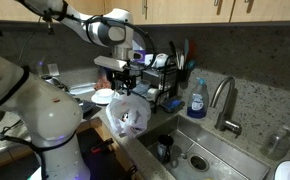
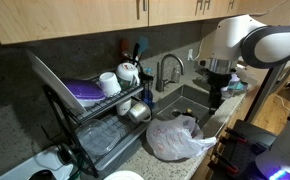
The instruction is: Take the white object from the white plastic and put it on the black bowl
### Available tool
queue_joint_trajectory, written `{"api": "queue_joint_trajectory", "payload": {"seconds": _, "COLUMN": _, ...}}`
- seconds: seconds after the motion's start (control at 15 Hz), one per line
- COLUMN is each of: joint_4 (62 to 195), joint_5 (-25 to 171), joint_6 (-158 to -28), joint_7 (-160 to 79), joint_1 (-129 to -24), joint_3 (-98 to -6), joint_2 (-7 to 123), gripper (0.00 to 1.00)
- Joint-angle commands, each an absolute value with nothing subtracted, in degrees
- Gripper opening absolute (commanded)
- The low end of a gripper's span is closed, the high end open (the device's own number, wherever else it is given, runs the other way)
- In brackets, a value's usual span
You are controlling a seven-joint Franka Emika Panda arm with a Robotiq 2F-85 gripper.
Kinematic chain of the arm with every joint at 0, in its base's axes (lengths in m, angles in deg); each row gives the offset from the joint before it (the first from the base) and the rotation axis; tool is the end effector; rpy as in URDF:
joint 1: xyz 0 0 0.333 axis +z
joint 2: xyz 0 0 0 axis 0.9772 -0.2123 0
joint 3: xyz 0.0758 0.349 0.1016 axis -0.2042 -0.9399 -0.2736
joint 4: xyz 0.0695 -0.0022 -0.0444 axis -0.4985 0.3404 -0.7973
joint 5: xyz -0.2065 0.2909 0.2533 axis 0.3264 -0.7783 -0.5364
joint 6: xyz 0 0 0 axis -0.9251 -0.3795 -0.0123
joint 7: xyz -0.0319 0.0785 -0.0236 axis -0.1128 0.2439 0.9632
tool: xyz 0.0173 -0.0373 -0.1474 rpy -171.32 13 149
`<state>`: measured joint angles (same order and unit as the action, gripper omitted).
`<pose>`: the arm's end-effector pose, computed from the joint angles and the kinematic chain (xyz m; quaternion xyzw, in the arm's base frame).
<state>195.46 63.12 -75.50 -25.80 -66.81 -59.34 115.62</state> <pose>0.3079 0.0873 0.3810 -0.9839 -0.1753 0.0073 0.0336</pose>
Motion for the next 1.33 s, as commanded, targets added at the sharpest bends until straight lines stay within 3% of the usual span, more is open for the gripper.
{"api": "queue_joint_trajectory", "payload": {"seconds": 0.0, "joint_4": 195.27, "joint_5": 63.23, "joint_6": -75.54, "joint_7": -25.86, "joint_1": -66.61, "joint_3": -58.94, "joint_2": 115.61, "gripper": 1.00}}
{"api": "queue_joint_trajectory", "payload": {"seconds": 0.67, "joint_4": 195.37, "joint_5": 60.49, "joint_6": -78.91, "joint_7": -23.22, "joint_1": -64.81, "joint_3": -57.60, "joint_2": 109.52, "gripper": 1.00}}
{"api": "queue_joint_trajectory", "payload": {"seconds": 1.27, "joint_4": 195.47, "joint_5": 41.69, "joint_6": -91.09, "joint_7": -13.93, "joint_1": -58.88, "joint_3": -54.90, "joint_2": 95.56, "gripper": 1.00}}
